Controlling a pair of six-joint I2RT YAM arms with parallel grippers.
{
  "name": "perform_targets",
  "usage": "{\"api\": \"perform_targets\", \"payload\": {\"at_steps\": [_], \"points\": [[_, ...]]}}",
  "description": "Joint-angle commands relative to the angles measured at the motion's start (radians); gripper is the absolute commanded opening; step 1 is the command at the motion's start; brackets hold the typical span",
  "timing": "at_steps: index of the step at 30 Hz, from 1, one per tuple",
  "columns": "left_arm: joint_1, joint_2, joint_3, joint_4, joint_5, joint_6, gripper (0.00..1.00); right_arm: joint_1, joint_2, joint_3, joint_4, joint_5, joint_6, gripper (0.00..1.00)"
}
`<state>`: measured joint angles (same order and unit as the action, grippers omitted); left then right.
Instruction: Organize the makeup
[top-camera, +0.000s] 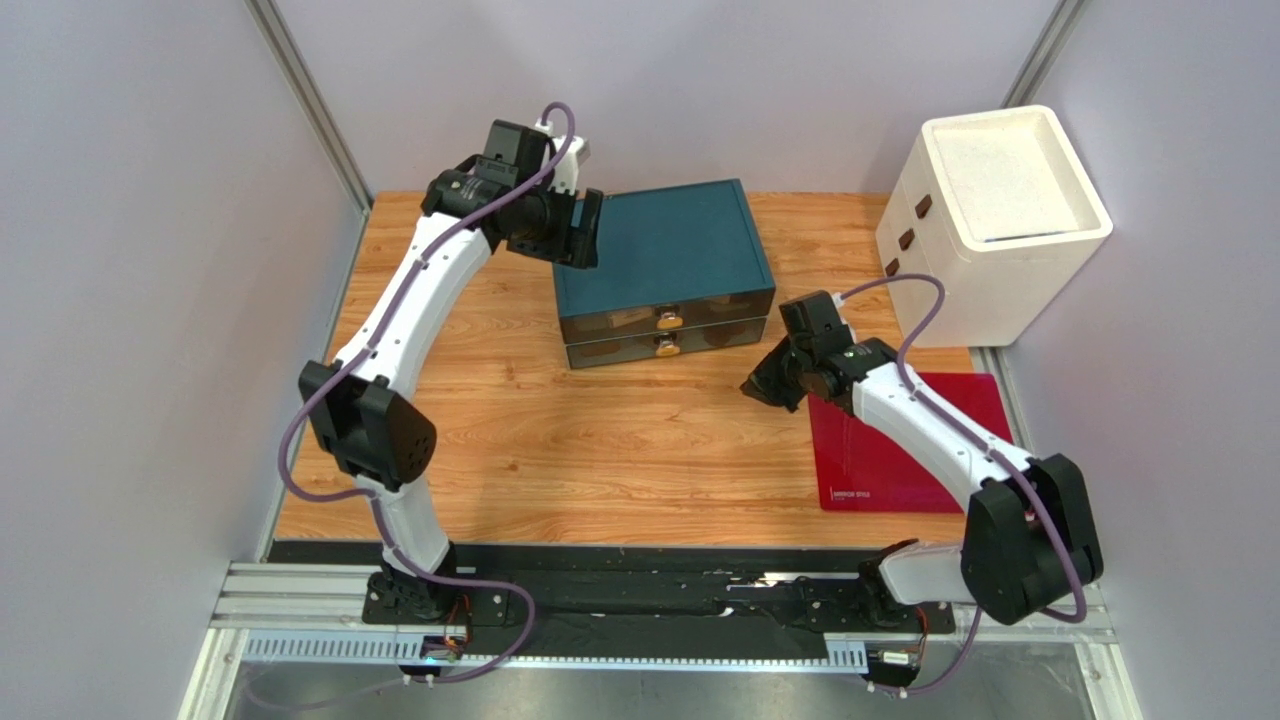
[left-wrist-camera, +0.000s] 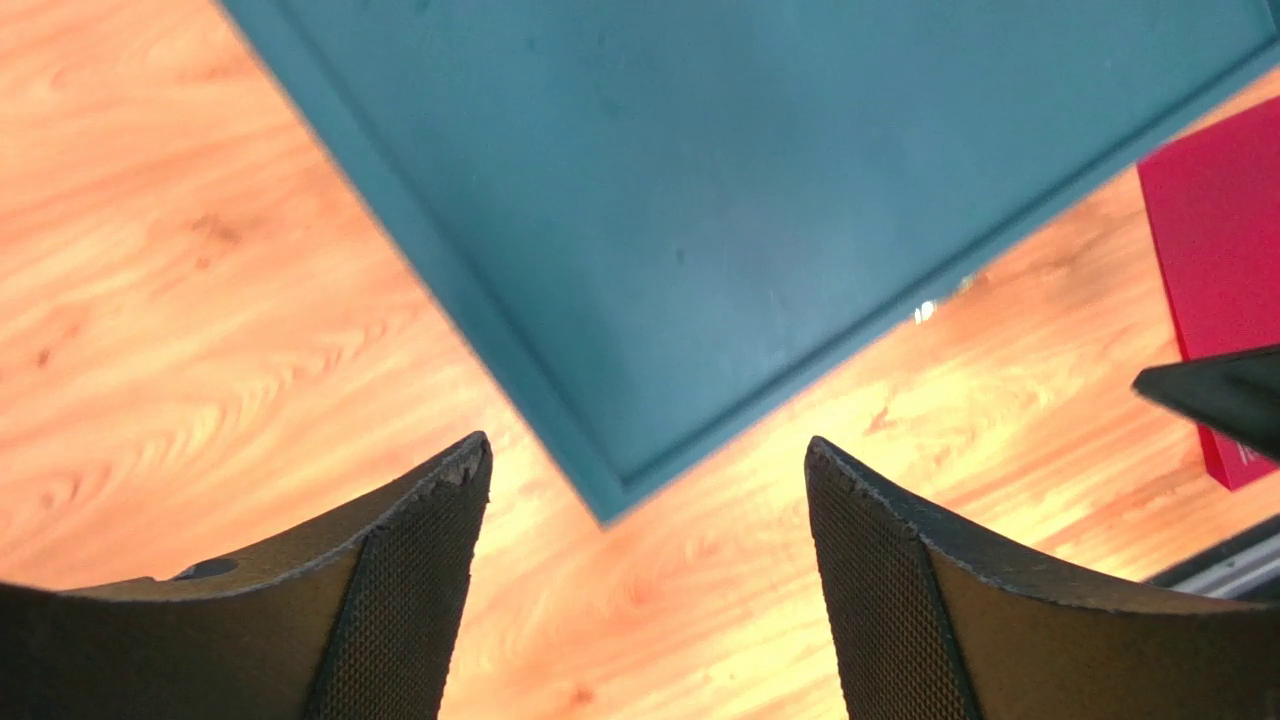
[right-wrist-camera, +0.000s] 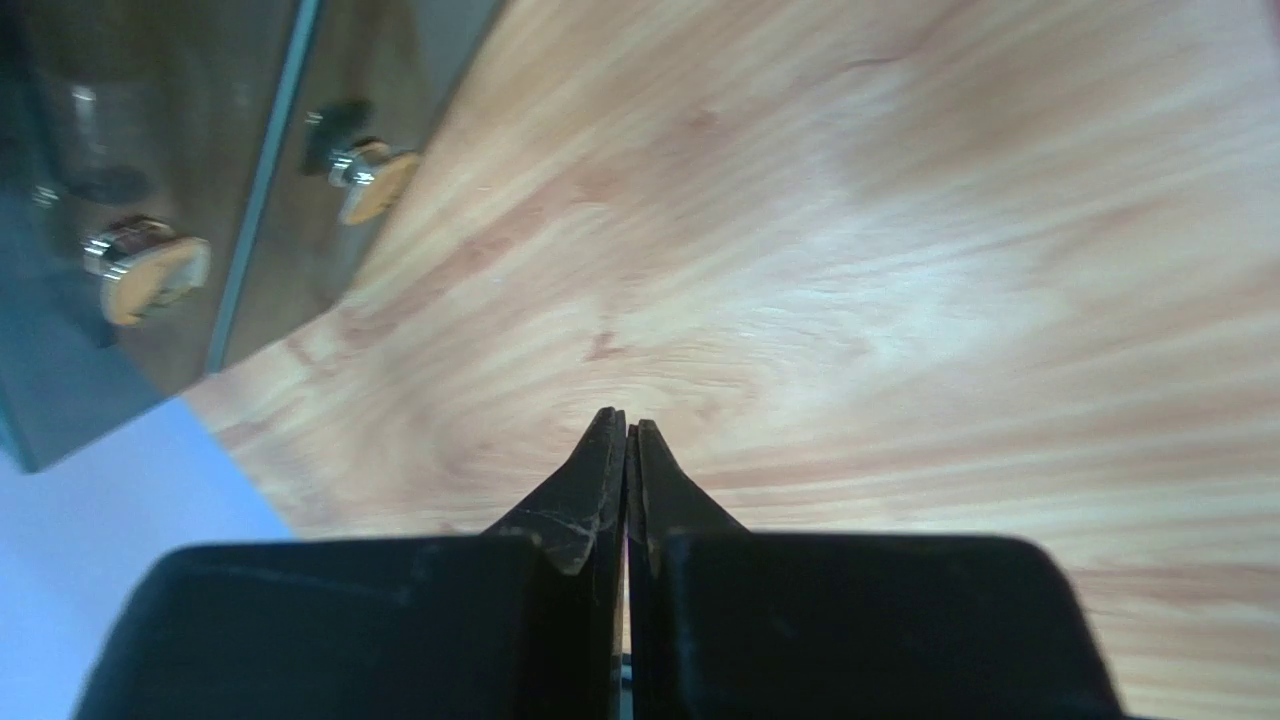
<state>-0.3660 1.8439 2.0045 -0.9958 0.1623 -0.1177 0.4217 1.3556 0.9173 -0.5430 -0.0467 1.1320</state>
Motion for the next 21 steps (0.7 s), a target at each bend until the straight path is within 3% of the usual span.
{"api": "perform_targets", "payload": {"at_steps": [1, 4, 6, 7, 10, 17, 21], "points": [[0.009, -0.15, -0.067, 0.039, -0.055, -0.019, 0.83, -0.009, -0.07, 0.069, -0.181, 0.162, -0.248, 0.01], [0.025, -0.193, -0.116, 0.023, -0.034, -0.019, 0.86, -0.006, -0.095, 0.149, -0.224, 0.247, -0.389, 0.09], [0.039, -0.227, -0.176, 0.026, -0.001, -0.023, 0.89, -0.008, -0.098, 0.21, -0.248, 0.284, -0.452, 0.26], [0.047, -0.238, -0.199, 0.029, 0.009, -0.025, 0.9, -0.008, -0.098, 0.228, -0.255, 0.301, -0.481, 0.4], [0.07, -0.288, -0.289, 0.034, 0.036, -0.025, 0.91, -0.008, -0.095, 0.294, -0.279, 0.353, -0.584, 0.57], [0.096, -0.403, -0.495, 0.029, 0.01, -0.002, 0.91, -0.008, -0.11, 0.351, -0.293, 0.422, -0.722, 0.84], [0.099, -0.471, -0.555, 0.045, 0.011, 0.004, 0.91, -0.008, -0.125, 0.354, -0.281, 0.423, -0.742, 0.89]]}}
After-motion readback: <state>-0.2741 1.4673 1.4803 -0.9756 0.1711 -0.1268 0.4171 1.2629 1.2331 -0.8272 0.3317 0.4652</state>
